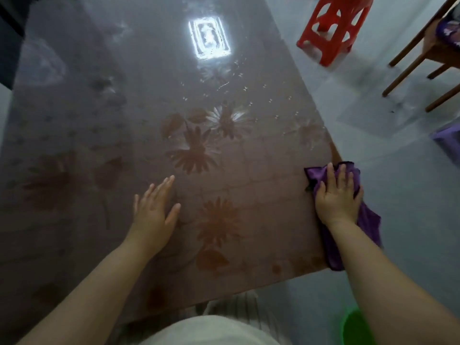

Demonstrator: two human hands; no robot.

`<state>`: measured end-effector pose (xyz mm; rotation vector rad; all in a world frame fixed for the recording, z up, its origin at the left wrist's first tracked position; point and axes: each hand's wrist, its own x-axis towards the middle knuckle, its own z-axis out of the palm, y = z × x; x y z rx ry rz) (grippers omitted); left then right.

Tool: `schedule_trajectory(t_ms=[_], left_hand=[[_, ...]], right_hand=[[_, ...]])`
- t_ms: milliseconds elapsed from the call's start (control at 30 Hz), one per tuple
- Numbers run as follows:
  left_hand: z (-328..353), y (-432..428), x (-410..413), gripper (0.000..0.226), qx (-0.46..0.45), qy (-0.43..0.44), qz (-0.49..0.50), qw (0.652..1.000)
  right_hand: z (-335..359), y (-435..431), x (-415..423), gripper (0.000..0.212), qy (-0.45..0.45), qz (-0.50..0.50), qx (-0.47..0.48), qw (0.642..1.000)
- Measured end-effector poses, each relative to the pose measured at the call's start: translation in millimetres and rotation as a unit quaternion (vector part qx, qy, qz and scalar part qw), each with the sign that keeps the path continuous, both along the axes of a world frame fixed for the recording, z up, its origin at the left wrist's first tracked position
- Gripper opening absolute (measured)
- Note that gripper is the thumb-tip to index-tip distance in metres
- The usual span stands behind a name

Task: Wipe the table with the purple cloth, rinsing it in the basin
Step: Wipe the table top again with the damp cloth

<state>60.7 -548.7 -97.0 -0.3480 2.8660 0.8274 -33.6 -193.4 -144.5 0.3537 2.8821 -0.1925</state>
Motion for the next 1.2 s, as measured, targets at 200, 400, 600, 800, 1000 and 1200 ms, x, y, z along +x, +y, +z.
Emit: schedule_trajectory(t_ms=[200,400,600,800,1000,1200], left_hand=[[8.2,3.0,13.3,0.056,-0.022,-0.035,0.049,0.998],[14.9,-19.4,14.1,0.061,-0.041,-0.036,0.089,0.995],[17.9,-59.3,17.0,0.06,-0.02,-0.006,0.16,0.987],[-5.5,-86.0,37.5,0.084,-0.044,-0.05,0.206,0.976],[-18.6,-91.9,18.3,0.067,-0.044,-0.048,0.169,0.983],[-14.7,-103.7,-9.3,0.07,-0.057,0.0,0.136,0.989]], right_hand=[[2.1,-113.2,-53.8,0.056,-0.011,0.194,-0.04,0.98],[8.9,-231.9,46.2,0.056,-0.047,0.53,-0.129,0.837],[-4.8,-147.9,-73.4,0.067,0.017,0.323,-0.076,0.943],[4.9,-122.1,-208.3,0.075,0.011,0.03,-0.041,0.999],[3.6,-318.4,-186.6,0.056,0.002,0.312,-0.063,0.948],[2.3,-400.9,-45.3,0.055,-0.024,0.566,-0.104,0.817]])
